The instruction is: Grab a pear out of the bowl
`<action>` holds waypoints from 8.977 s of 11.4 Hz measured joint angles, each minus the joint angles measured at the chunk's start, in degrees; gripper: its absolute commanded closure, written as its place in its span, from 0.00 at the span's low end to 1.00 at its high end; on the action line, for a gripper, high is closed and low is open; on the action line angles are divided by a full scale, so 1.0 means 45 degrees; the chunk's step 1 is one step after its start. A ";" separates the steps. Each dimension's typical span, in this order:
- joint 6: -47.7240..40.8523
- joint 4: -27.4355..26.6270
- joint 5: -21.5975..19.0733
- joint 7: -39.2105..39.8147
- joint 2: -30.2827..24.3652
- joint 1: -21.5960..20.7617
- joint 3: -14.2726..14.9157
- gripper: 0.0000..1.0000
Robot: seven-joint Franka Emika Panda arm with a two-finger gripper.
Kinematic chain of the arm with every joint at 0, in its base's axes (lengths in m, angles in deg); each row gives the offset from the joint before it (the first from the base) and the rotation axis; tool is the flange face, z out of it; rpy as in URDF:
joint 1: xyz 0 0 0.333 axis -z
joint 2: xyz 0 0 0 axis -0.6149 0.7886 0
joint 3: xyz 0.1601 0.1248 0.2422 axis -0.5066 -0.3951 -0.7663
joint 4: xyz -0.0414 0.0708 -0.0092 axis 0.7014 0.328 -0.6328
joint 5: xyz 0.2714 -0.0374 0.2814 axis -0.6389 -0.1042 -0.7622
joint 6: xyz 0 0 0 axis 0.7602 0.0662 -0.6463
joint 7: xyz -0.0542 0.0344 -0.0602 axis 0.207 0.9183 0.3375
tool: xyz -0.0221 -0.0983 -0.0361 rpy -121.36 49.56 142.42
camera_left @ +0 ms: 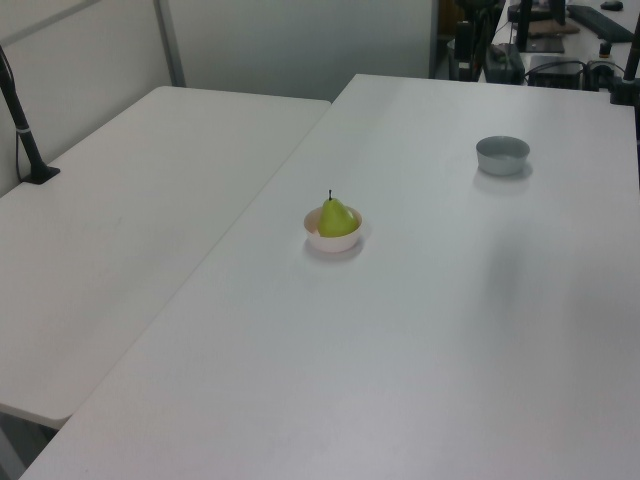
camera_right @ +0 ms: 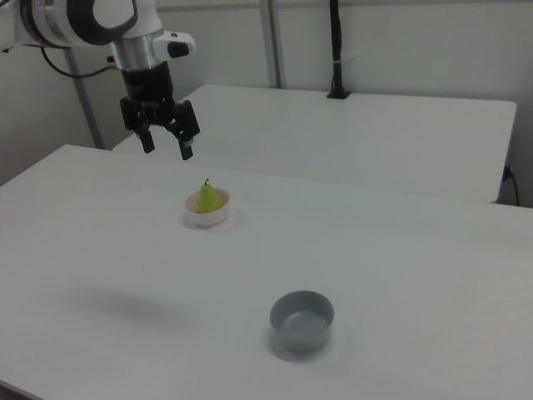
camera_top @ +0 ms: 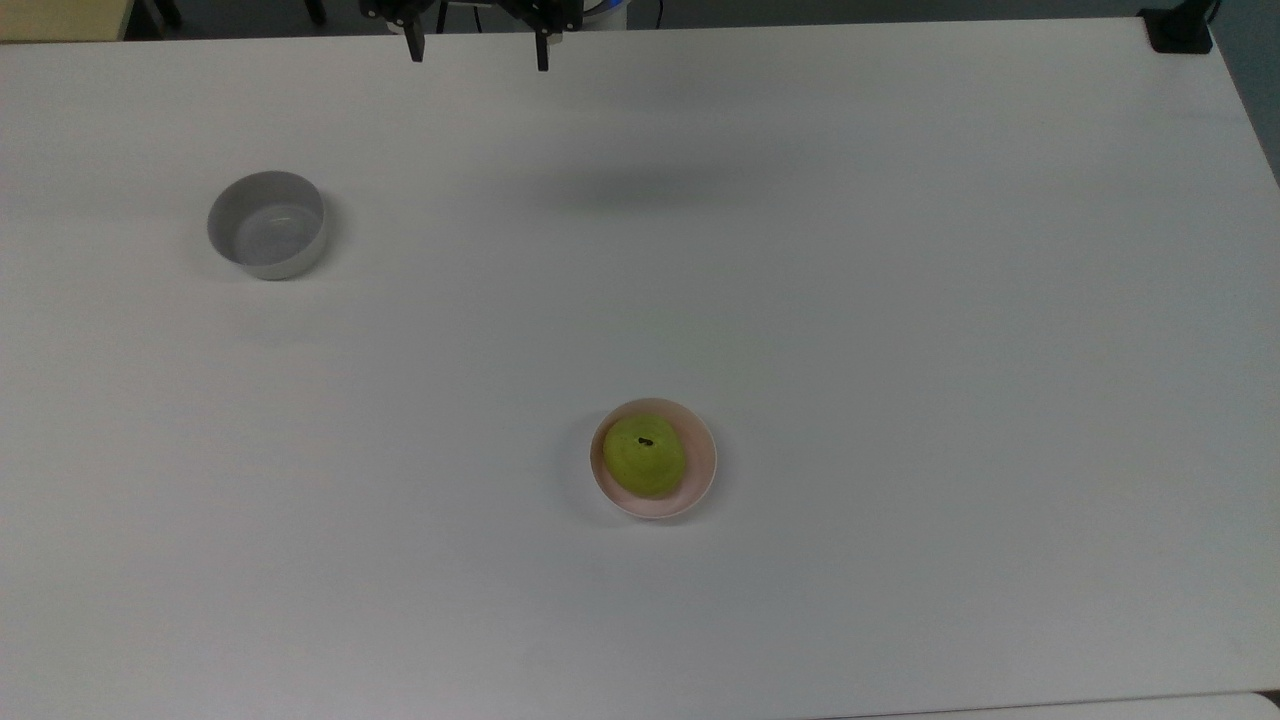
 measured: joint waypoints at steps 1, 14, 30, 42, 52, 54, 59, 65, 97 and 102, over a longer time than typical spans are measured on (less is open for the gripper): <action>0.0000 0.0000 0.0003 0.0000 0.0000 0.0000 0.0000 0.00; 0.1161 -0.0039 0.0028 0.0585 0.0260 0.0040 0.0075 0.00; 0.9492 -0.0129 0.0019 0.0590 0.5106 -0.1735 -0.0161 0.00; 1.1959 -0.0117 0.0253 0.0590 0.6761 -0.2095 -0.0162 0.00; 1.2301 -0.0114 0.0922 0.0556 0.7103 -0.2091 -0.0054 0.31; 1.2304 -0.0082 0.0926 0.0556 0.7101 -0.2091 -0.0043 0.48; 1.2305 -0.0060 0.0926 0.0555 0.7095 -0.2090 -0.0042 0.60; 1.2291 0.0067 0.0925 0.0519 0.6866 -0.2090 -0.0040 0.60; 1.5560 -0.0026 0.0987 0.2095 0.7916 0.1210 0.0102 0.44; 1.5614 0.0017 0.0987 0.2095 0.7941 0.1211 0.0102 0.00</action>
